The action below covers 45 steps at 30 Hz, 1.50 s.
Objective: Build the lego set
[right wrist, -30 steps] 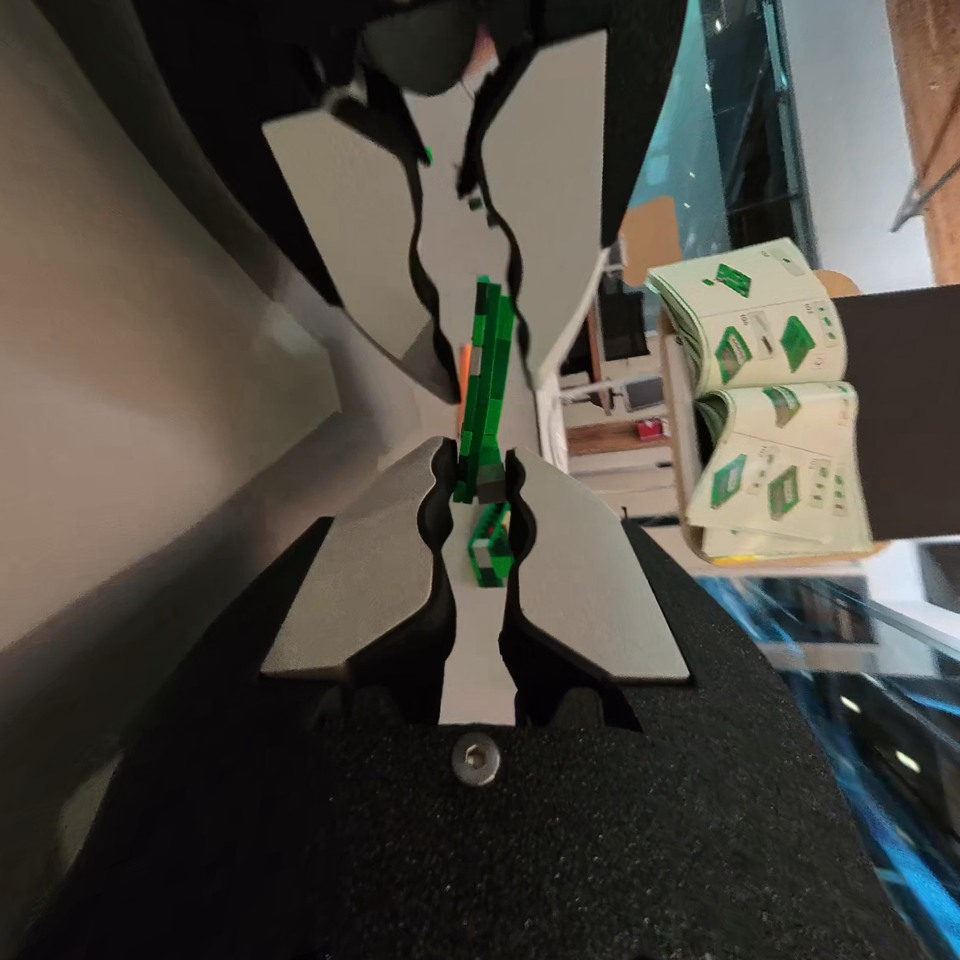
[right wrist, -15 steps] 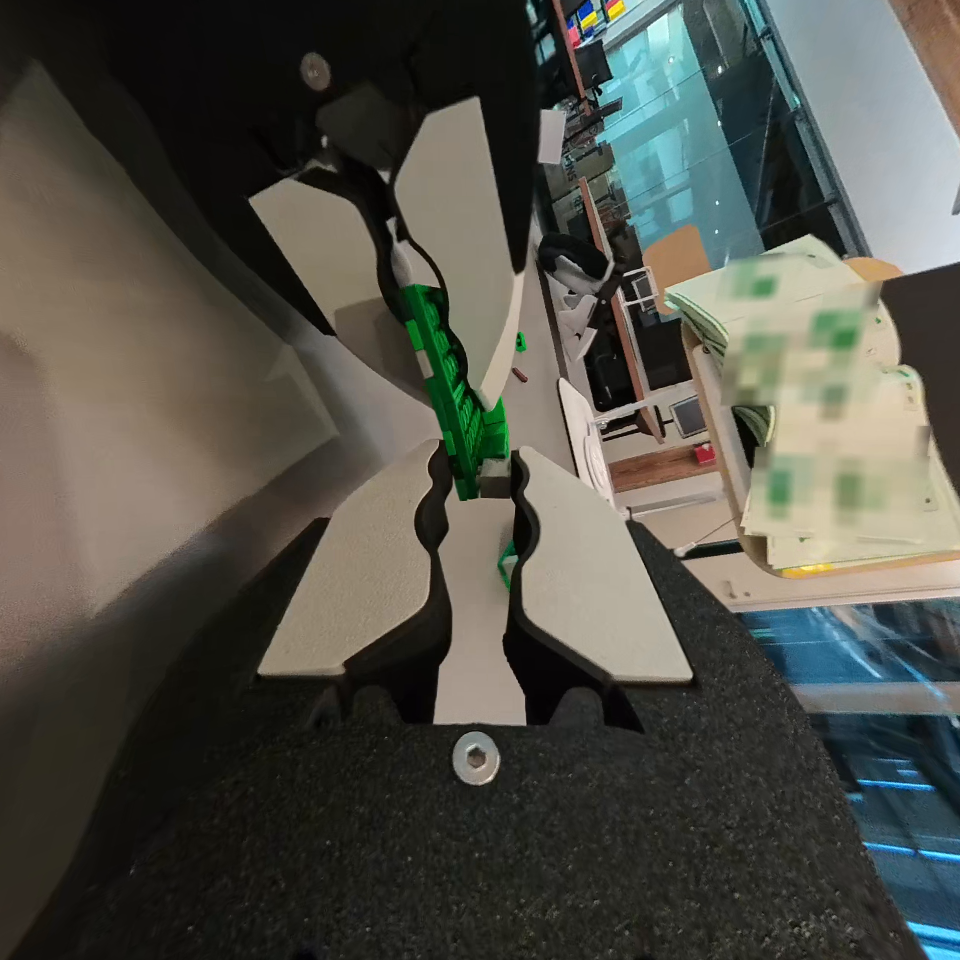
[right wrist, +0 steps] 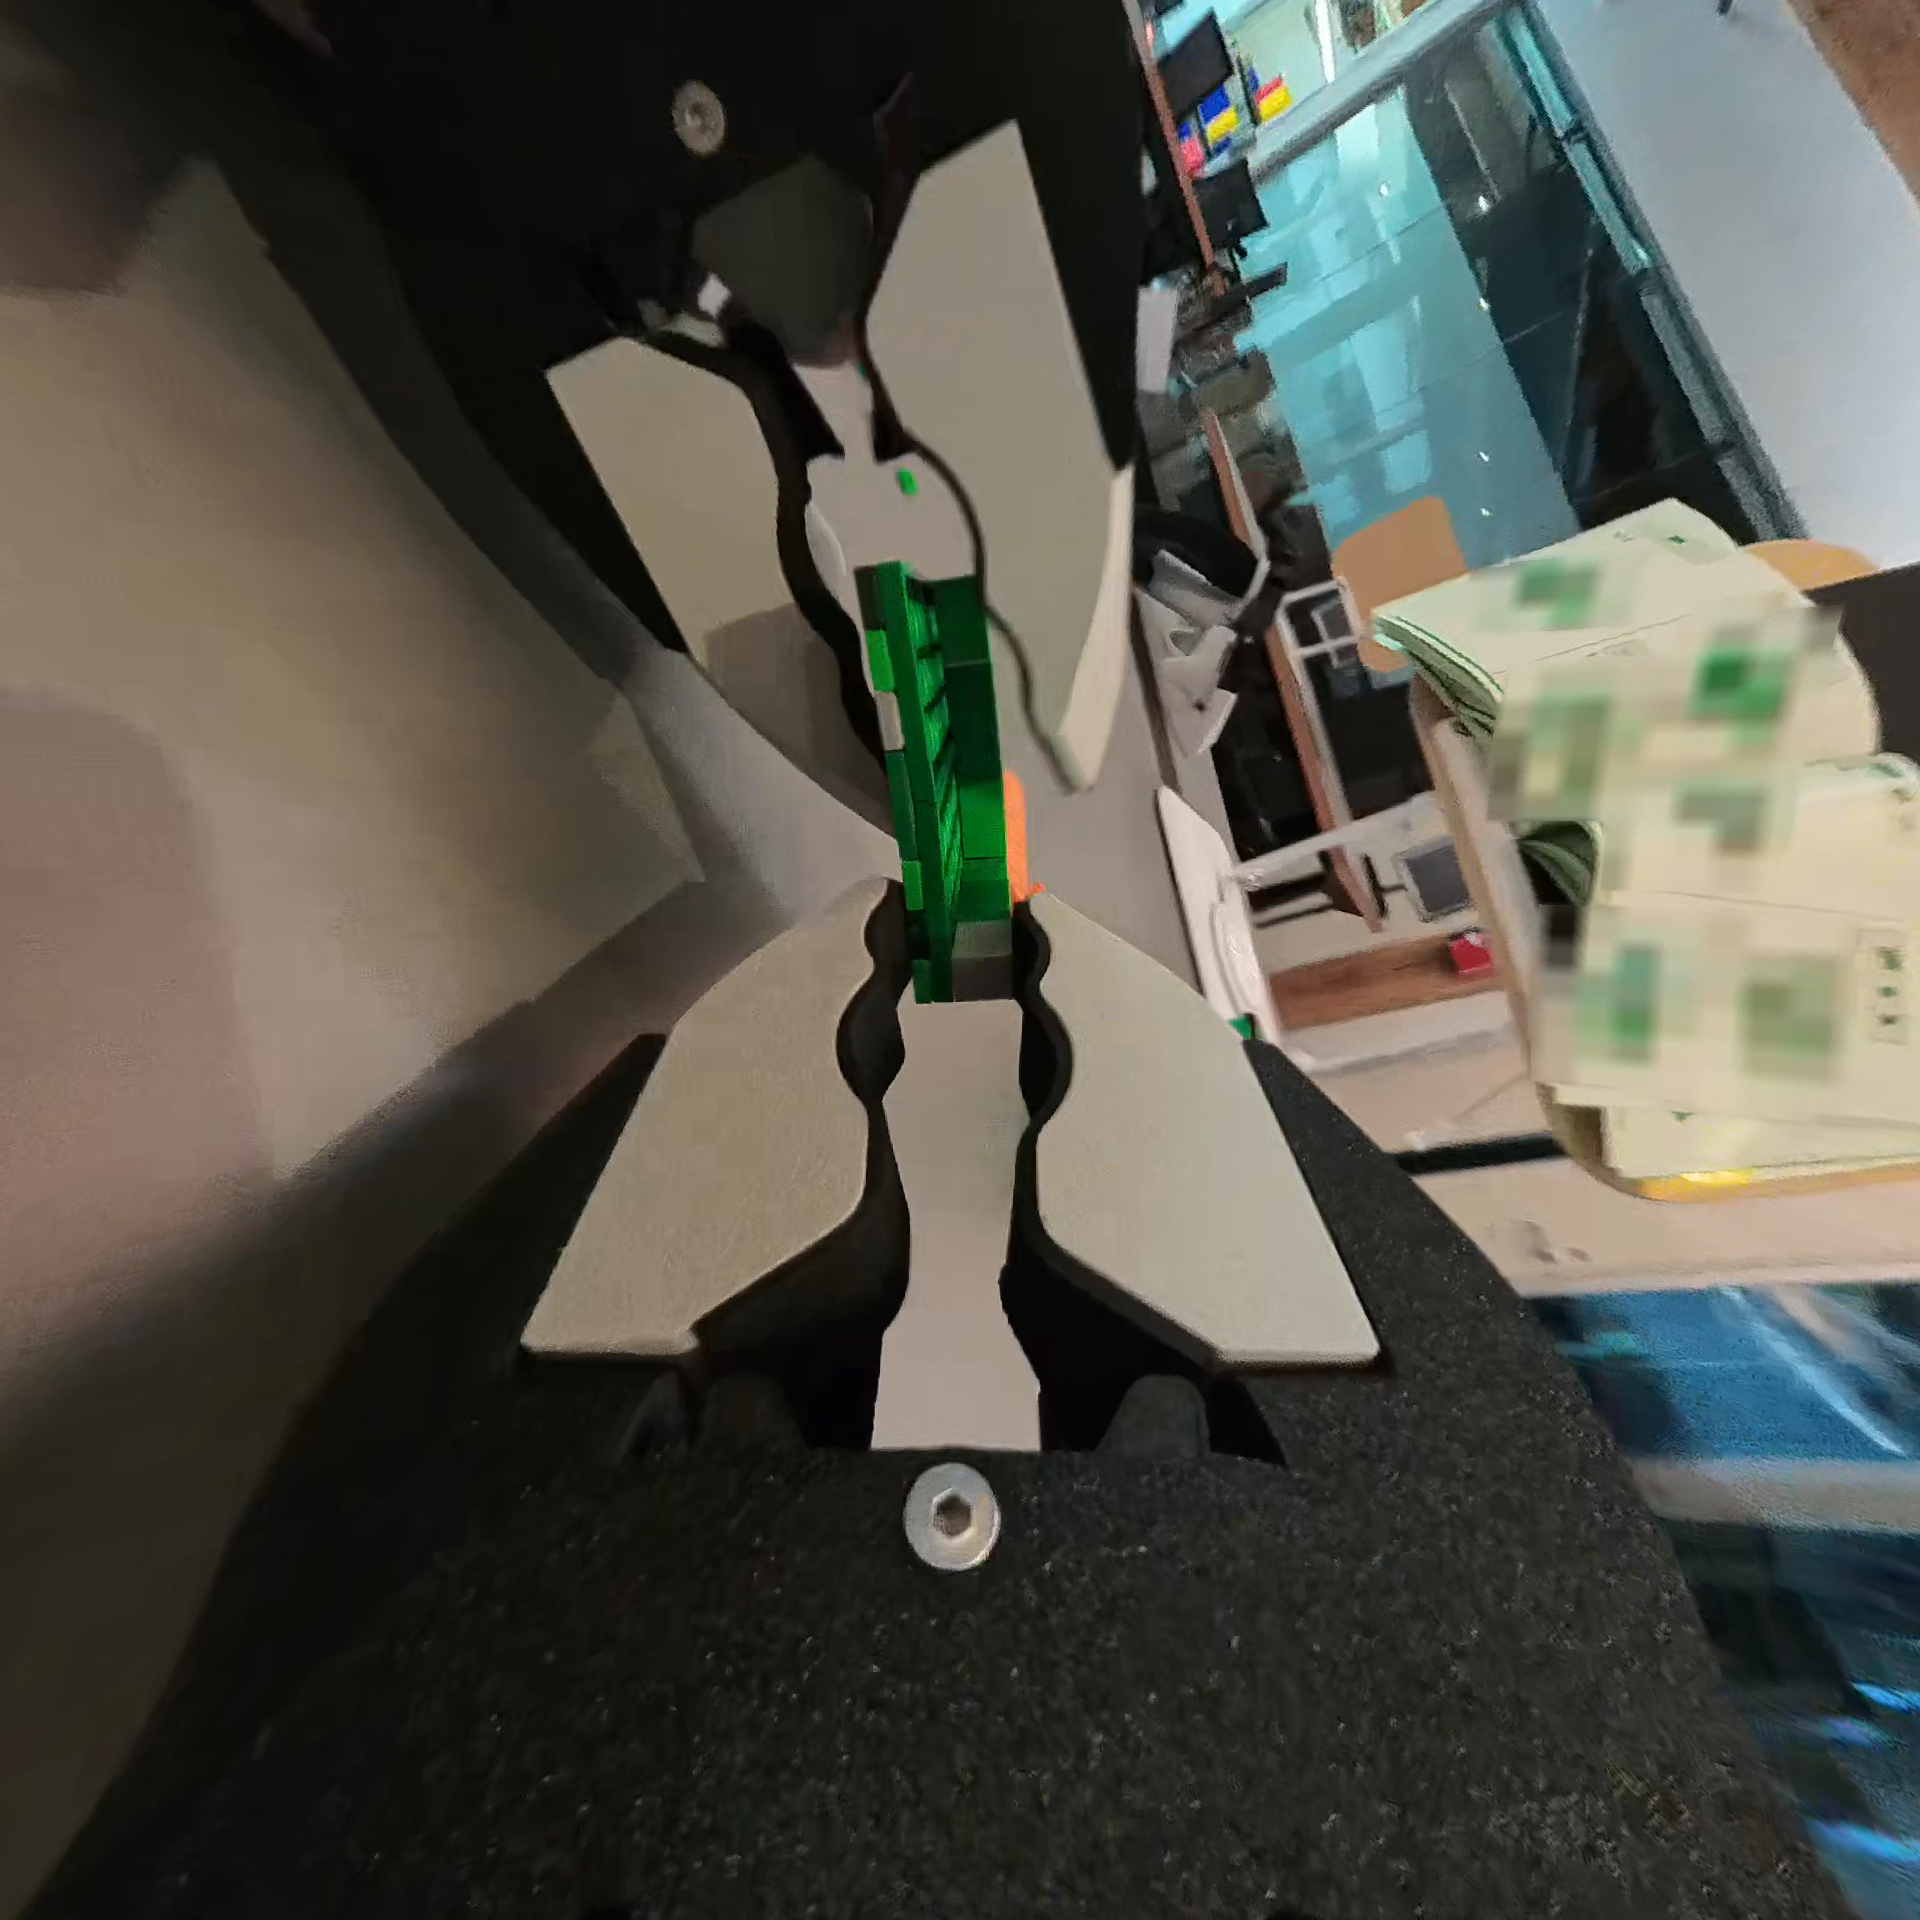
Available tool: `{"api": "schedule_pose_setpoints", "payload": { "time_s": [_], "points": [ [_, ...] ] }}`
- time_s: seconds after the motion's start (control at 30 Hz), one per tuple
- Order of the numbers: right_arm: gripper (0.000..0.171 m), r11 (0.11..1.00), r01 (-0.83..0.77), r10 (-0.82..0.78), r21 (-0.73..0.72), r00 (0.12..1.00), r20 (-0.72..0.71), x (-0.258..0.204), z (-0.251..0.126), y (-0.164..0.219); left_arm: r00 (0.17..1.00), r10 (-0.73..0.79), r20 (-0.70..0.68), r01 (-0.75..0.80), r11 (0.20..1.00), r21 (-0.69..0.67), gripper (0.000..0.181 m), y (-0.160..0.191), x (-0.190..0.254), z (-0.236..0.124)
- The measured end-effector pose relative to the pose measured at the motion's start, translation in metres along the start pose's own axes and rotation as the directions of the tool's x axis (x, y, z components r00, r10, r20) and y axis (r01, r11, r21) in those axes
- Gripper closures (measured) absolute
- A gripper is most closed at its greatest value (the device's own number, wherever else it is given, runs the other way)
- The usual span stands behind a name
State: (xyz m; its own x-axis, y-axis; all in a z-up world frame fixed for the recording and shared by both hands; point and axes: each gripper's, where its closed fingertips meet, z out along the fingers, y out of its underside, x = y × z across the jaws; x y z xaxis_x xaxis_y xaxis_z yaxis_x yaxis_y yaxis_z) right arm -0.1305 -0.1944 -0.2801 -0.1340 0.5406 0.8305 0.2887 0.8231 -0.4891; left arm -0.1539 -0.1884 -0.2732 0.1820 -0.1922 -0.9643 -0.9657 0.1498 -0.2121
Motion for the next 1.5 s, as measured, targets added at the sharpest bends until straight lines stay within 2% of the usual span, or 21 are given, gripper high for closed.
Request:
{"api": "schedule_pose_setpoints", "payload": {
  "time_s": [0.07, 0.17, 0.33, 0.47, 0.5, 0.57, 0.6, 0.7, 0.9, 1.03, 1.13, 1.27, 1.5],
  "points": [
    [0.153, 0.995, -0.072, 0.068, 0.074, 0.996, 0.052, -0.001, -0.004, -0.002, 0.999, -0.039, -0.023, 0.040, 0.999, 0.028, 0.135, 0.004, -0.004, -0.002],
    [0.153, 0.959, -0.204, 0.174, 0.197, 0.972, 0.159, -0.003, -0.013, -0.010, 0.981, -0.138, -0.135, 0.153, 0.983, 0.104, 0.126, 0.006, 0.000, -0.006],
    [0.153, 0.893, -0.336, 0.240, 0.301, 0.919, 0.312, -0.011, -0.023, -0.025, 0.915, -0.223, -0.336, 0.314, 0.916, 0.248, 0.130, -0.014, 0.019, -0.016],
    [0.153, 0.876, -0.362, 0.249, 0.319, 0.905, 0.345, -0.012, -0.026, -0.030, 0.886, -0.230, -0.401, 0.337, 0.916, 0.219, 0.127, -0.012, 0.033, -0.013],
    [0.153, 0.874, -0.366, 0.249, 0.320, 0.902, 0.353, -0.013, -0.027, -0.031, 0.879, -0.237, -0.413, 0.354, 0.906, 0.233, 0.132, -0.015, 0.033, -0.015],
    [0.153, 0.873, -0.370, 0.251, 0.317, 0.899, 0.359, -0.014, -0.027, -0.032, 0.885, -0.230, -0.405, 0.358, 0.892, 0.275, 0.155, -0.020, 0.030, -0.018],
    [0.152, 0.875, -0.363, 0.250, 0.321, 0.905, 0.344, -0.013, -0.026, -0.031, 0.892, -0.221, -0.393, 0.345, 0.896, 0.280, 0.160, -0.020, 0.029, -0.018],
    [0.151, 0.890, -0.338, 0.245, 0.306, 0.921, 0.303, -0.011, -0.024, -0.028, 0.926, -0.180, -0.332, 0.273, 0.926, 0.261, 0.162, -0.015, 0.025, -0.015],
    [0.143, 0.955, -0.204, 0.187, 0.215, 0.978, 0.097, 0.001, -0.013, -0.008, 0.986, -0.059, -0.157, 0.081, 0.987, 0.141, 0.163, 0.006, 0.014, -0.005],
    [0.142, 0.992, -0.015, 0.028, 0.126, 0.995, -0.099, 0.009, -0.005, 0.002, 0.996, 0.029, -0.085, -0.022, 0.996, 0.086, 0.163, 0.012, 0.010, -0.002],
    [0.138, 0.985, 0.155, -0.136, 0.078, 0.970, -0.201, 0.009, 0.001, -0.002, 0.996, 0.044, -0.077, -0.038, 0.996, 0.078, 0.163, 0.010, 0.010, -0.001],
    [0.151, 0.969, 0.237, -0.221, 0.067, 0.957, -0.186, 0.001, 0.011, -0.006, 0.996, 0.019, -0.093, -0.011, 0.997, 0.082, 0.163, 0.012, 0.013, 0.000],
    [0.152, 0.978, 0.117, -0.108, 0.174, 0.992, -0.062, -0.005, 0.016, -0.009, 0.990, -0.070, -0.123, 0.090, 0.982, 0.166, 0.163, 0.010, 0.014, -0.002]
  ]
}}
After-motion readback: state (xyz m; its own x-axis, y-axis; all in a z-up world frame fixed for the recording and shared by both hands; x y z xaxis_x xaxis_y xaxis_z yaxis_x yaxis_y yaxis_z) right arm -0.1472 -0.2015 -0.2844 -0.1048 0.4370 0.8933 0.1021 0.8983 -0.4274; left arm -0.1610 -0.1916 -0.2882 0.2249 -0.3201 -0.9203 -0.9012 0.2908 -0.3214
